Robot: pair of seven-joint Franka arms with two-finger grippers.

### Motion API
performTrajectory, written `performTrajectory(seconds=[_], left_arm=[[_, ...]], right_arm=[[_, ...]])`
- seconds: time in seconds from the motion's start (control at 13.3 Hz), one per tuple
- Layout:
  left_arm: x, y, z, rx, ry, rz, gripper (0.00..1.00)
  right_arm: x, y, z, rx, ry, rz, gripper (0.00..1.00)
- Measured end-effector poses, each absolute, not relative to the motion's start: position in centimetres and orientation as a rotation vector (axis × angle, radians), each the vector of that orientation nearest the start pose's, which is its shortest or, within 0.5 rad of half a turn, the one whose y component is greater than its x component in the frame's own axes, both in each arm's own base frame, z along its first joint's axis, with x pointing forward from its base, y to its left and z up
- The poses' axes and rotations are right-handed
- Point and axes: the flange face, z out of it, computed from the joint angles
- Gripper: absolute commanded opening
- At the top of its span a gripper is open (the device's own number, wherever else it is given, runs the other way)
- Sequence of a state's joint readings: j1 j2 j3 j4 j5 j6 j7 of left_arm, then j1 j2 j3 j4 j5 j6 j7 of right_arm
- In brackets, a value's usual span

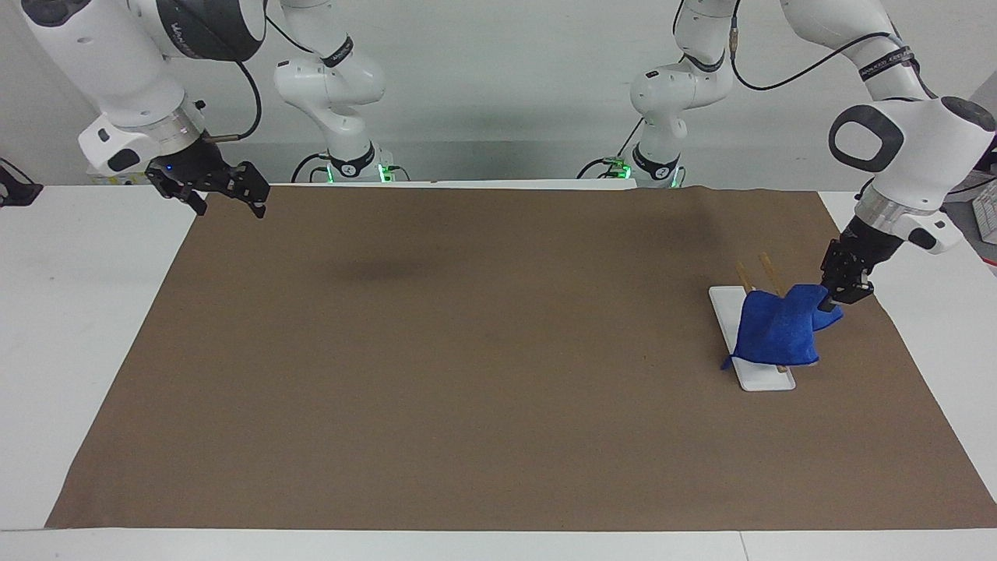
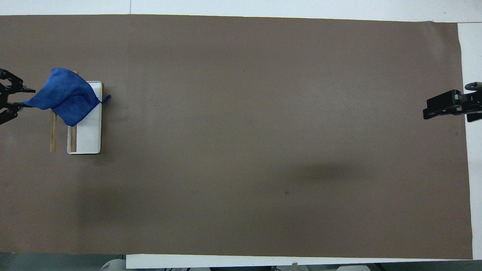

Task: Right arm passes towel to left arm to hang
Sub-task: 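Open the left gripper and release the towel on the rack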

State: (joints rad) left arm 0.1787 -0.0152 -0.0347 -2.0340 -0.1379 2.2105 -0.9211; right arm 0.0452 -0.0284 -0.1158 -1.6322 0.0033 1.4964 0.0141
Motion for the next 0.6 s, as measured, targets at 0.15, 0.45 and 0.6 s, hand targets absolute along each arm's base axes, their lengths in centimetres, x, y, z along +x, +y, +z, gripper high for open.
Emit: performTrajectory(seconds=[0.15, 0.45, 0.6], left_arm=[[55.9, 8.2, 47.8, -2.825, -1.654, -0.213, 1.00], [56.0, 9.0, 51.2, -2.911, -1.333, -0.196, 1.00], [56.0, 9.3, 52.7, -2.921, -1.193, -0.186, 1.00]], right_arm=[[53.5, -3.8, 60.5, -3.125, 0.132, 0.168, 1.00], [53.5, -3.8, 60.5, -3.125, 0.132, 0.168, 1.00], [53.5, -3.9, 60.5, -3.125, 0.133, 0.168, 1.00]])
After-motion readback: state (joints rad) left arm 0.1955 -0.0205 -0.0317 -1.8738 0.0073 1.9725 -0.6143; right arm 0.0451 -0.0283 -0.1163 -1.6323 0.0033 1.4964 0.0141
